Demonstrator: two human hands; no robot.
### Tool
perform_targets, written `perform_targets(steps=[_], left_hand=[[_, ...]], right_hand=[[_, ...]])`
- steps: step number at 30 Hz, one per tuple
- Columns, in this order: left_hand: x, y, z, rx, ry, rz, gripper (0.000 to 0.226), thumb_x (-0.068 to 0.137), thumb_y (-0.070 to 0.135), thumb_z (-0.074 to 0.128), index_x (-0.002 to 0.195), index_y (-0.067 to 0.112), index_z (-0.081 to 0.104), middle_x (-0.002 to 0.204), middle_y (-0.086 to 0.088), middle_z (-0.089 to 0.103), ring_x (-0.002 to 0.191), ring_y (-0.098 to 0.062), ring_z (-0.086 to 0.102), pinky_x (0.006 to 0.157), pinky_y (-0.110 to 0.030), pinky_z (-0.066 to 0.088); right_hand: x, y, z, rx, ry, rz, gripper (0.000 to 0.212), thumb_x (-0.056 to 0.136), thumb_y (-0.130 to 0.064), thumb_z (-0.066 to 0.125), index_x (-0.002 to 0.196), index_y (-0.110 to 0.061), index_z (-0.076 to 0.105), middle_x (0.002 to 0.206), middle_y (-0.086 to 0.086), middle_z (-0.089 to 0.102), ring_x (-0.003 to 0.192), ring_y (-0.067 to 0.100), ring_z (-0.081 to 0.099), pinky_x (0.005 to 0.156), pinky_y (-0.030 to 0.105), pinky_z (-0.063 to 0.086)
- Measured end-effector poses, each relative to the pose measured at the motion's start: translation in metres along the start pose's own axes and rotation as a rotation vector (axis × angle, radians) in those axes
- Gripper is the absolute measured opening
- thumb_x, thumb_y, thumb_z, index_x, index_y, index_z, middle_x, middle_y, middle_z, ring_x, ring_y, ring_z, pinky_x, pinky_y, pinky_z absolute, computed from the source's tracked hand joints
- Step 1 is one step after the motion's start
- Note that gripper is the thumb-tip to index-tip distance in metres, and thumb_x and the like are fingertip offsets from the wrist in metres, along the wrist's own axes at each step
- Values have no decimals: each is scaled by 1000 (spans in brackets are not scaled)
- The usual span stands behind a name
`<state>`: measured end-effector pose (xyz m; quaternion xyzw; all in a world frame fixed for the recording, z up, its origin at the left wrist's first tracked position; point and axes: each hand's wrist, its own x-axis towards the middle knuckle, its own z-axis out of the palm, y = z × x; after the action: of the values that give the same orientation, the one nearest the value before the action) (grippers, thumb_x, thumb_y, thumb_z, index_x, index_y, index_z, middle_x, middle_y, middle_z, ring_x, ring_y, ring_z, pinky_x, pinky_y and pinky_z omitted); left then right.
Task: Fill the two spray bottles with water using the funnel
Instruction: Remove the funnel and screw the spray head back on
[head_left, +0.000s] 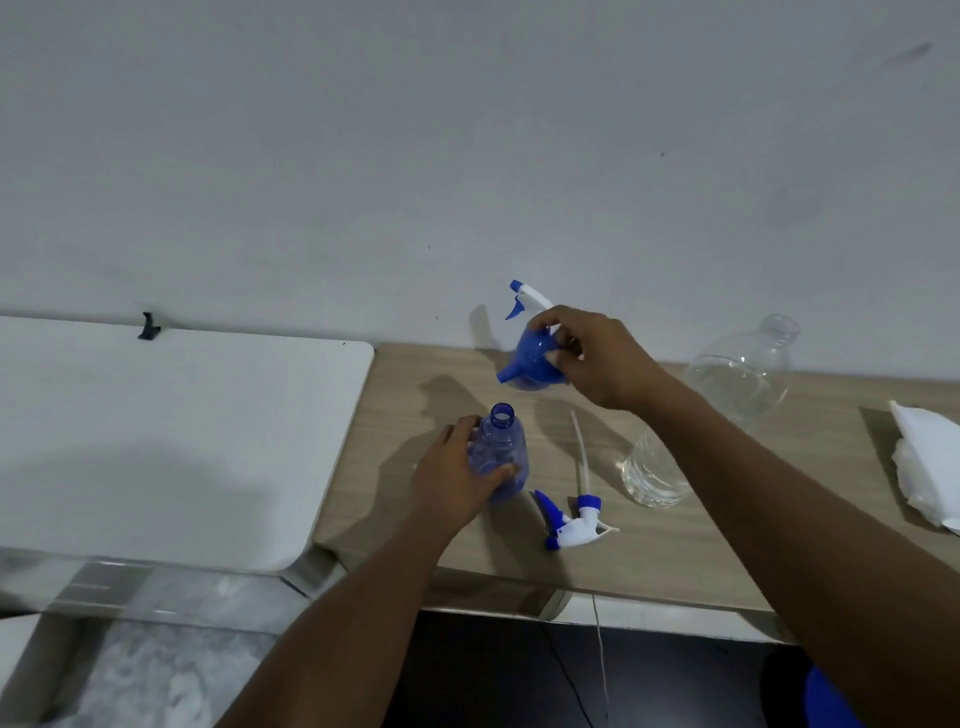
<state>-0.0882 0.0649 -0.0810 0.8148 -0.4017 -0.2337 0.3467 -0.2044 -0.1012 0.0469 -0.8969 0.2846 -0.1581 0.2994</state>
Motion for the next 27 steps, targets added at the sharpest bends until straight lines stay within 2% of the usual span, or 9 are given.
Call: perform_targets(steps=[2,5,8,11,15,17,19,23,27], left_hand=[[-2,0,-2,2,8,22,60,79,41,78,130,25,50,124,-1,62,99,-11,58,91,-34,51],[-4,-9,-2,-23,98,39,68,66,58,80,123,37,49,116,13,60,99,-8,61,88,-39,54],[-6,-16,-3,-36,111,36,68,66,53,83,124,35,50,115,12,60,97,-7,60,87,-36,55],[-5,-21,-5,-61,133,37,70,67,47,85,126,30,52,115,11,61,98,-6,60,87,-33,54],[-5,-26,-5,-66,141,46,70,67,45,86,127,29,52,116,10,61,98,-6,60,87,-28,53],[-5,-27,-4,-65,150,53,70,68,46,86,127,29,52,115,11,60,98,-6,60,87,-29,54],[-5,-29,-3,-59,155,62,71,67,48,85,127,30,51,115,12,60,98,-6,60,87,-30,54],[-4,-30,-2,-58,149,68,72,68,49,84,128,30,50,118,11,60,100,-7,60,88,-34,55],[-3,-31,0,-62,135,55,71,70,43,85,130,30,49,120,9,60,103,-9,60,92,-37,54]], right_hand=[[-3,14,4,260,45,151,38,96,1,56,128,-18,59,101,11,65,88,23,64,73,29,56],[-16,40,38,619,100,469,34,99,7,48,126,-11,58,111,19,63,88,27,66,67,34,58],[-27,75,90,694,88,724,37,95,13,44,123,-7,57,119,27,60,83,33,64,54,34,56],[-36,89,122,711,80,834,43,89,16,49,123,-9,56,123,23,59,95,36,62,49,35,58],[-39,89,132,503,53,788,53,84,11,50,130,-15,58,124,14,58,108,34,61,85,49,60],[-39,86,129,383,58,748,49,84,6,51,128,-13,60,122,16,63,110,33,62,94,47,56],[-38,83,124,188,22,686,40,86,1,53,123,-10,63,116,16,67,108,32,64,91,40,55],[-44,73,106,-151,-72,549,27,90,-15,58,116,-11,65,109,11,69,93,26,65,71,29,47],[-77,74,93,-177,-269,343,42,84,-31,73,123,-20,62,111,3,66,103,21,63,84,32,51]])
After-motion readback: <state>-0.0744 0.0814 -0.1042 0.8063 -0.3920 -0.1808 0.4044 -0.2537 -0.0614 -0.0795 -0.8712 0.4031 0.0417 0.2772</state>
